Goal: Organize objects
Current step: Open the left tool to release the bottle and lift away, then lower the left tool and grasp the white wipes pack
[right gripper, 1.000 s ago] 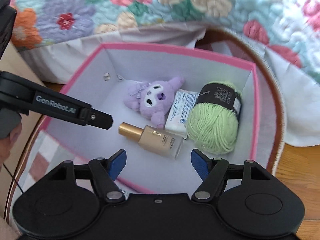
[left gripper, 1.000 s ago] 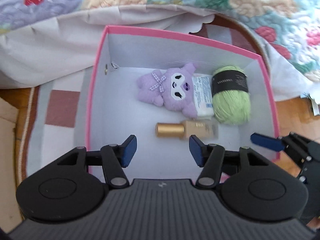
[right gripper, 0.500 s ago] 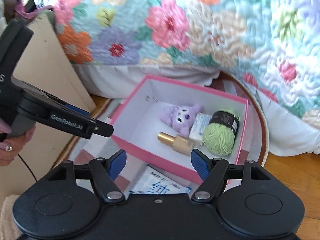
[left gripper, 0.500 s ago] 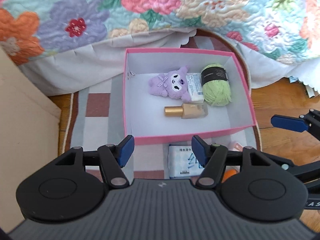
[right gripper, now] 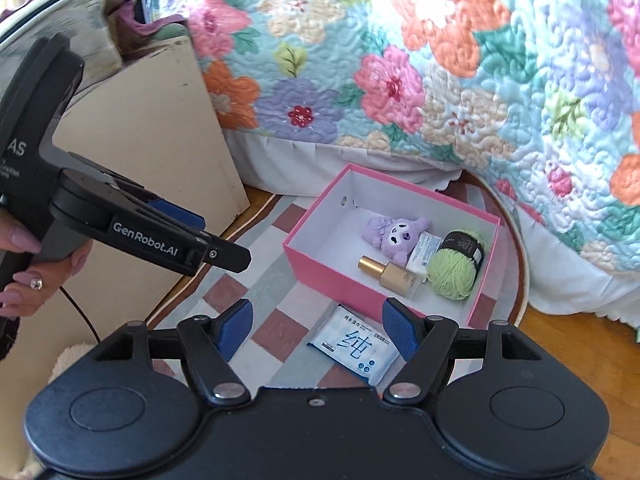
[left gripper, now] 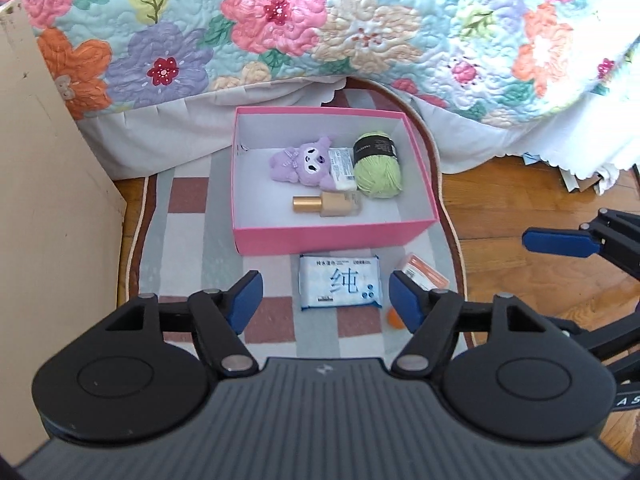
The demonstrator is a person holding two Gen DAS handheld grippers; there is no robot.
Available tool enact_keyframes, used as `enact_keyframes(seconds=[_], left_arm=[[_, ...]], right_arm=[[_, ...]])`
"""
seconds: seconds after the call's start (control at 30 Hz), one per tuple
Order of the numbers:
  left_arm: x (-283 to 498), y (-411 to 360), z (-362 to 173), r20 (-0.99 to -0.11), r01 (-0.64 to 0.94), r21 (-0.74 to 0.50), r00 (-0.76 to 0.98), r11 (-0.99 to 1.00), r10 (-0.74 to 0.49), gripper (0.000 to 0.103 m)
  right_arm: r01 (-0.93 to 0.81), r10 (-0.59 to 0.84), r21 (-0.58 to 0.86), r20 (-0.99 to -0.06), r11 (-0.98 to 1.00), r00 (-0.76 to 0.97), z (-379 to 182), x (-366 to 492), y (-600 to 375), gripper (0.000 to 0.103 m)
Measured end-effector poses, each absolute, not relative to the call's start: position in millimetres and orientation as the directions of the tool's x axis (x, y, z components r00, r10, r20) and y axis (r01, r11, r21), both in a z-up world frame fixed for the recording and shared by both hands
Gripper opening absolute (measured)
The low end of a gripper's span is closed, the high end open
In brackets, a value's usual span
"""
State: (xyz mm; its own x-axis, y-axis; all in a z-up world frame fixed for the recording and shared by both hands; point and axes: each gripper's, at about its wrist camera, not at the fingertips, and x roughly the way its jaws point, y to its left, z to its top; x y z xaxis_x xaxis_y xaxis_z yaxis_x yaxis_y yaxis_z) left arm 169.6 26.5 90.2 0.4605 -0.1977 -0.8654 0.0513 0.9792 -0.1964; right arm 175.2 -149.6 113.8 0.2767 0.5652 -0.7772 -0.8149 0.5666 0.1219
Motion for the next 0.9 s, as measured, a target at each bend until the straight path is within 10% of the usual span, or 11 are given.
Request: enact_keyframes(seconds=[0.9], left_arm=[[107.0,-20.7,16.9,-0.908,0.145,-0.115,0.387,0.983,-0.163,0.076]], right_arm=[[-0.798,0.533,0.184,-0.823,0.574,0.194,26.7,123.2,-208.4,0.076]])
